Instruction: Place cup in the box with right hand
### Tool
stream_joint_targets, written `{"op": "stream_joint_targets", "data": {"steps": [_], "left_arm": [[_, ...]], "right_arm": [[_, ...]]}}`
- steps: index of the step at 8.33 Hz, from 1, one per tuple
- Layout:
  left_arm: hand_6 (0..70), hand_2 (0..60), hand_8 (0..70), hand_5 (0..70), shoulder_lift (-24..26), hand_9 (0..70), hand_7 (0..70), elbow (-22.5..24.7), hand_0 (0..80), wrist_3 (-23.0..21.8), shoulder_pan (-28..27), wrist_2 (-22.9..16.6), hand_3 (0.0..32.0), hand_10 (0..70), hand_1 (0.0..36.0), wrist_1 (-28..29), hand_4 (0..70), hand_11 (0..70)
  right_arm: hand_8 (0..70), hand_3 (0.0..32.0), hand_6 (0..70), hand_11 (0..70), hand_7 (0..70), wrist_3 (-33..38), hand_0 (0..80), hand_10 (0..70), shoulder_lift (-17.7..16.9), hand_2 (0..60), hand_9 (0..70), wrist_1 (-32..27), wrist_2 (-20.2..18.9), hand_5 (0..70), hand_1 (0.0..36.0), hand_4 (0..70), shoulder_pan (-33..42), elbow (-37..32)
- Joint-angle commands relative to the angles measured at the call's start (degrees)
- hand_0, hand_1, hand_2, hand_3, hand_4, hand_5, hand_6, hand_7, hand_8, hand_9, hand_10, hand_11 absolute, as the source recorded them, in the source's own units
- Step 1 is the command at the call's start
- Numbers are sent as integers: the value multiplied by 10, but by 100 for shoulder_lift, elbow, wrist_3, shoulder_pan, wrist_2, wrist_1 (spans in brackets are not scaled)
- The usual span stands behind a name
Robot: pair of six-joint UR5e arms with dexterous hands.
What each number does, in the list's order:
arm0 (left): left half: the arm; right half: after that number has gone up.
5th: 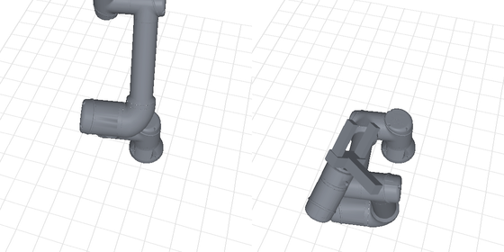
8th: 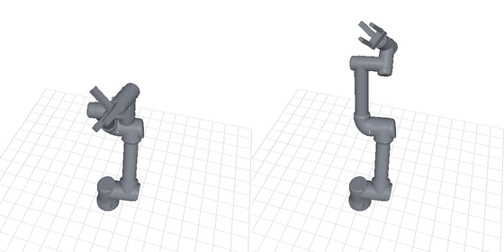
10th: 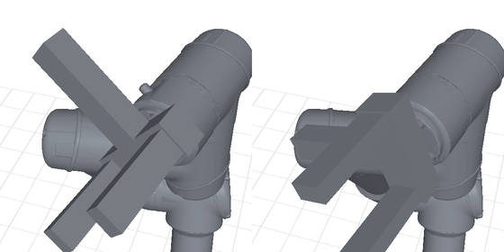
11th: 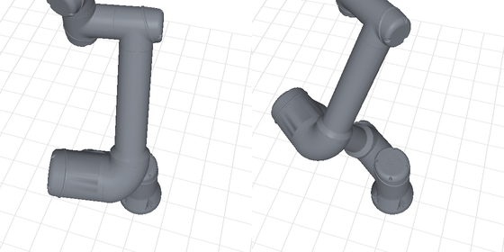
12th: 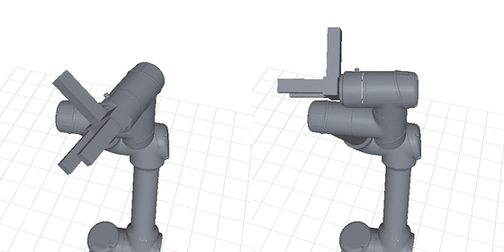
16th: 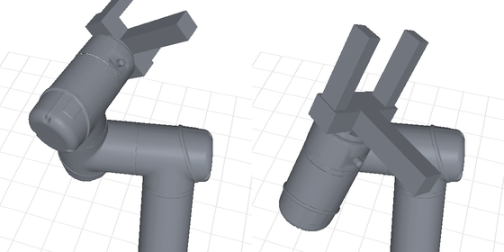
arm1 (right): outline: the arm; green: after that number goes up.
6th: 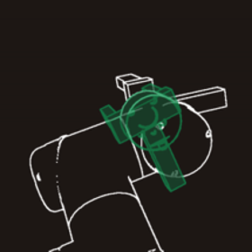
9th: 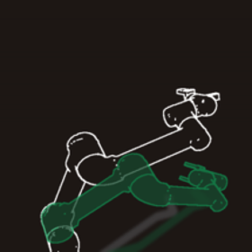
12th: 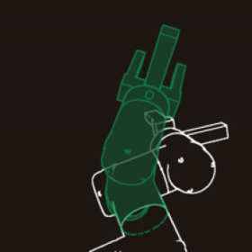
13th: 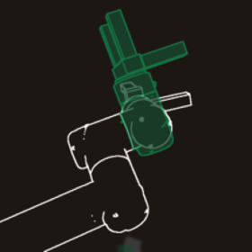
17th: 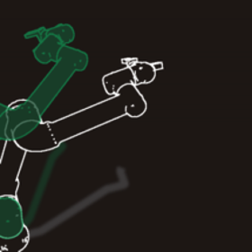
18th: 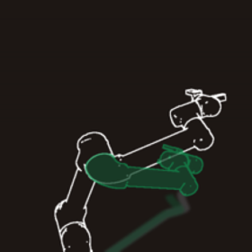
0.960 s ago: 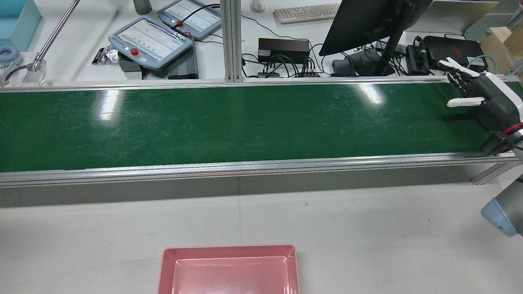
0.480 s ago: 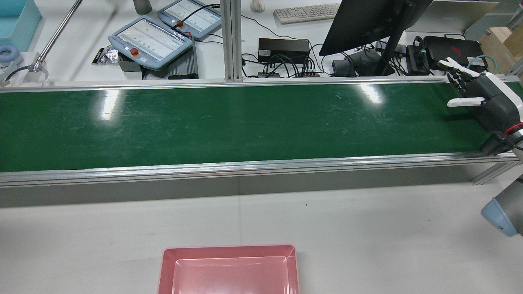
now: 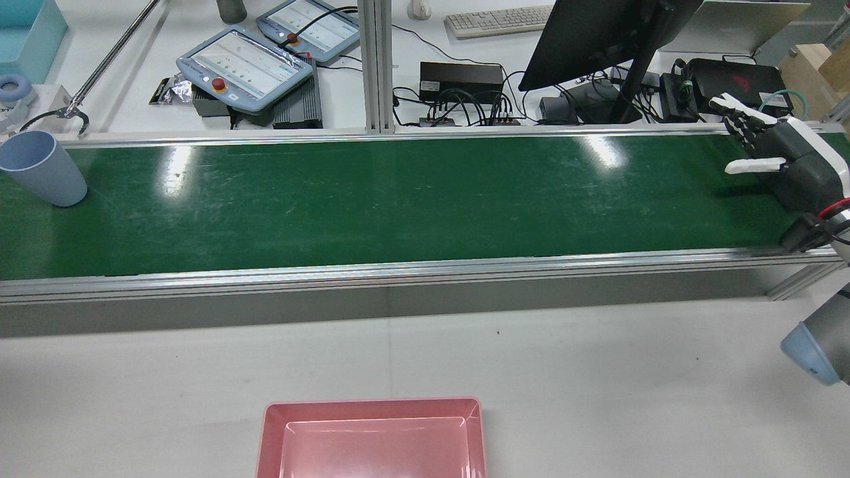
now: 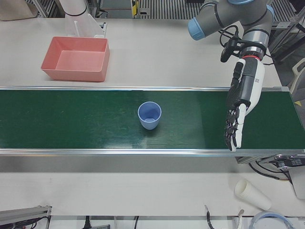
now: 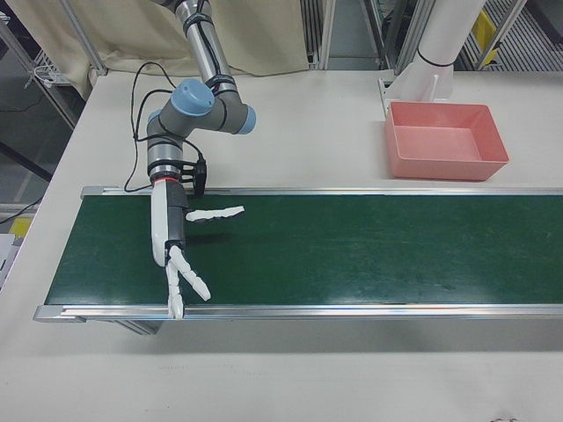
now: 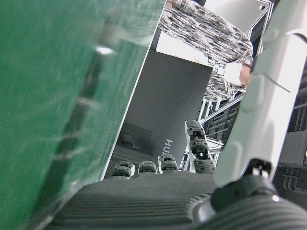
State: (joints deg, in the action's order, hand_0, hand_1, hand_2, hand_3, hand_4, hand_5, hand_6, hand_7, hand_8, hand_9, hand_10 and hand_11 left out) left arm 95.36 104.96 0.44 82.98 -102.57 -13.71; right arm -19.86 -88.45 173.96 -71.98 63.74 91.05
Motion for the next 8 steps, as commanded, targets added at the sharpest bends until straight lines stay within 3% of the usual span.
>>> {"op": "stream_joint_targets", "data": {"steps": [1,8], "left_arm": [[0,0,0,0,0,0,0,-2,0,0,7,0,0,0,0,0,0,0],[0,0,0,0,0,0,0,-2,0,-9,-1,0,0,0,0,0,0,0]], "right_arm": [[29,0,38,53,86,-1,510,23,3,0,7,-3,0,64,163,0,-2,0],[29,0,37,53,91,-1,518,23,30,0,7,6,0,65,170,0,-45,9]]}}
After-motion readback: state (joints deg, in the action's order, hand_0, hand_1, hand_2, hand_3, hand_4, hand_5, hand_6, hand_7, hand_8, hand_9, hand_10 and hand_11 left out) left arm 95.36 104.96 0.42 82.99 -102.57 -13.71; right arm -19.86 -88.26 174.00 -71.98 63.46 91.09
